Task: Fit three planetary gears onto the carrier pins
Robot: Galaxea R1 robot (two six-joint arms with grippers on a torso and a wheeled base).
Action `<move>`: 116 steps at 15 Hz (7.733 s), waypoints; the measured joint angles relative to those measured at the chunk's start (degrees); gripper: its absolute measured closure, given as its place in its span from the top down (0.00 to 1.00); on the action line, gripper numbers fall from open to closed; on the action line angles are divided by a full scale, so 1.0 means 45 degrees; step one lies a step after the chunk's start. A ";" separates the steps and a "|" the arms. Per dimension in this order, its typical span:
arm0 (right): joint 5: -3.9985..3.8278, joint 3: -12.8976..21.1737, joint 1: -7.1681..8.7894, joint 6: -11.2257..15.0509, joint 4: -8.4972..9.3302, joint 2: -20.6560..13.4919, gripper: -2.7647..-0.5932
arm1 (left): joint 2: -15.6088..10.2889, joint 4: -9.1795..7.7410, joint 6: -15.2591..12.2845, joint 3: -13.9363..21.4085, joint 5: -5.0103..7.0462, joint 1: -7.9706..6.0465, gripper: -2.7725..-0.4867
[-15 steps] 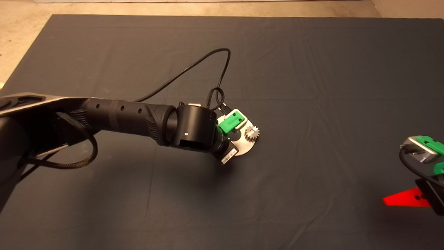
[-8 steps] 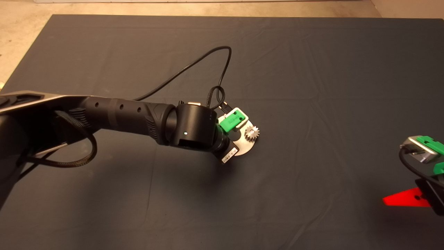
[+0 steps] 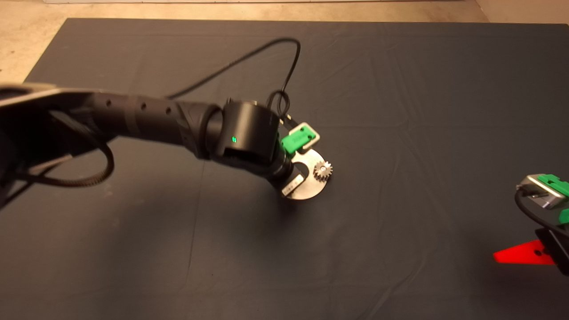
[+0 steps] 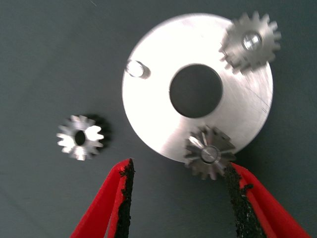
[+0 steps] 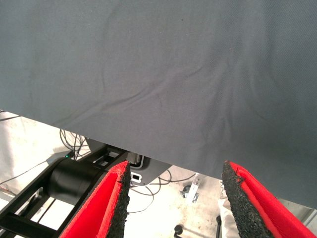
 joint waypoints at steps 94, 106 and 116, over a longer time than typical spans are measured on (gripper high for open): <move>0.0233 -0.0019 0.0000 -0.0041 0.0049 -0.0100 0.34 | -0.1113 -0.0062 0.3270 -0.3357 -0.2034 0.0959 0.05; 0.0244 -0.0024 0.0000 -0.0041 0.0049 -0.0070 0.34 | 0.0060 -0.0198 0.2221 -0.2714 -0.1488 -0.0504 0.04; 0.0249 -0.0030 0.0000 -0.0043 0.0051 -0.0100 0.34 | 0.0473 -0.0442 0.1783 -0.2816 -0.2016 -0.0363 0.03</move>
